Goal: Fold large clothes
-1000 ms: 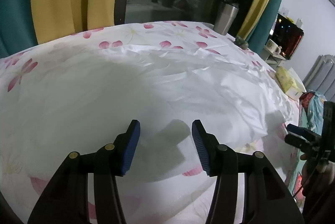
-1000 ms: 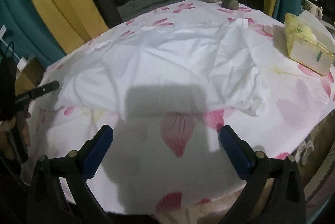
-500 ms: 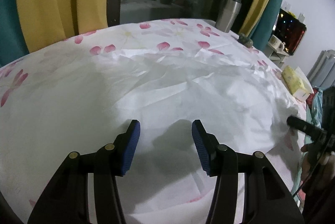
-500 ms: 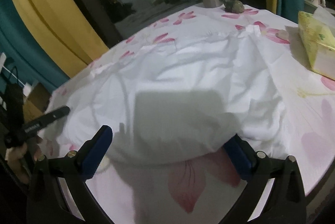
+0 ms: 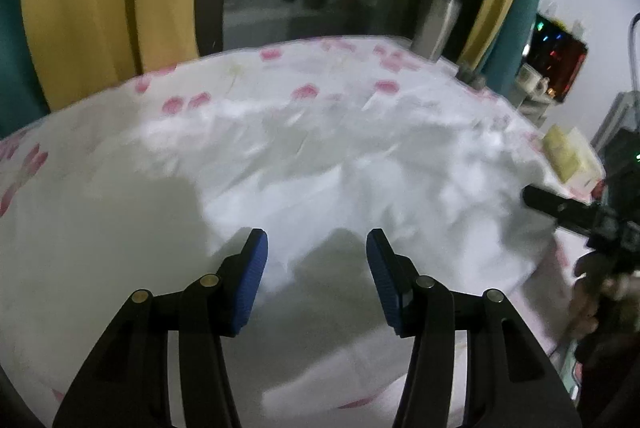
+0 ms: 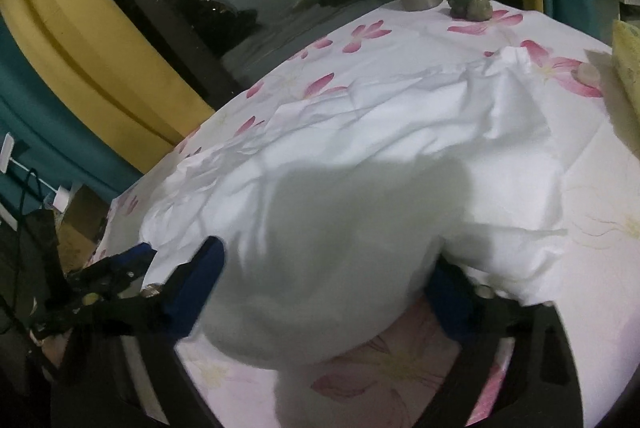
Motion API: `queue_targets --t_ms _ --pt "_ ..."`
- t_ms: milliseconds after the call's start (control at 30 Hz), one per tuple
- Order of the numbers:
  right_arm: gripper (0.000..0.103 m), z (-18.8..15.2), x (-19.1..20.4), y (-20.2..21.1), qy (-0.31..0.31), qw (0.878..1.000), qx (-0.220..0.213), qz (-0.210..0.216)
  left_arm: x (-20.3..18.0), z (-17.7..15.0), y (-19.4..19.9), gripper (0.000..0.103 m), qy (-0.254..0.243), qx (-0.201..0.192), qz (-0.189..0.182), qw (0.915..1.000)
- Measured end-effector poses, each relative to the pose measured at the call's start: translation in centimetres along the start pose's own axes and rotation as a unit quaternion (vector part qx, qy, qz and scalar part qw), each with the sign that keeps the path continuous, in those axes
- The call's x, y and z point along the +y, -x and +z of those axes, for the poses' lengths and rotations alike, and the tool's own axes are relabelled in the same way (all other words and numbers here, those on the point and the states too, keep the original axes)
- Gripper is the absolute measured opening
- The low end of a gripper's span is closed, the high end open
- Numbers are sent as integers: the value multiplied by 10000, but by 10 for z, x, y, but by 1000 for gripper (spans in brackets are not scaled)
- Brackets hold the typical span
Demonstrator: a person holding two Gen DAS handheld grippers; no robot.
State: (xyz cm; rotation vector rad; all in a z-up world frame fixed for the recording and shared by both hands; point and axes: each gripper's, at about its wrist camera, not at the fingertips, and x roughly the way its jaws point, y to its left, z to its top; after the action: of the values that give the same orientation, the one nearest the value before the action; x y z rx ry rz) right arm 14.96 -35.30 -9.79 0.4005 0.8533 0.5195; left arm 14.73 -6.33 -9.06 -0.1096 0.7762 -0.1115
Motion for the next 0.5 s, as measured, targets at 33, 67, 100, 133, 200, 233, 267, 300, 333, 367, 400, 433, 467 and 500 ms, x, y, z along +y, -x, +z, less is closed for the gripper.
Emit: queue_targets --t_ms 33,67,100,133,200,233,267,300,333,367,400,433,467,500 --pt "89 0 -3 2 -132 9999 -28 66 -1 2 2 54 -6 -76 -52 10000" --pt "89 1 -5 2 -205 9997 -56 80 -2 3 1 54 -9 -87 -91 9999" --pt "89 1 -7 3 -261 9996 -120 57 -3 3 -3 54 -18 -14 -124 9999" --pt "89 2 -8 2 -236 9996 -167 16 -3 2 -13 54 -12 170 -146 9997" --pt "89 3 -4 -2 -64 9997 -225 -111 -3 -5 -31 54 13 472 -153 9988" --pt "90 4 1 -6 47 9996 -212 -202 -6 -7 -32 54 -80 409 -83 9991" --pt "90 6 3 -8 81 9996 -187 -206 -10 -9 -32 54 -224 348 9 9991" --pt "90 8 5 -12 114 9997 -153 -156 -12 -9 -34 54 -278 375 70 9989" --pt "80 9 7 -17 155 9998 -85 57 -13 -9 -35 54 -274 387 91 9988" --pt "50 9 7 -21 157 9998 -9 111 -13 -9 -35 54 -271 387 149 9988" --pt "48 10 7 -24 121 9999 15 112 -11 -9 -36 54 -256 367 170 9989" --pt "43 11 7 -25 145 9997 7 181 -10 -9 -36 54 -237 353 158 9990" --pt "35 12 9 -24 233 9994 7 252 -9 -8 -36 54 -221 337 155 9991" --pt "32 13 11 -24 289 9992 -11 270 -9 -9 -36 55 -220 322 154 9991"
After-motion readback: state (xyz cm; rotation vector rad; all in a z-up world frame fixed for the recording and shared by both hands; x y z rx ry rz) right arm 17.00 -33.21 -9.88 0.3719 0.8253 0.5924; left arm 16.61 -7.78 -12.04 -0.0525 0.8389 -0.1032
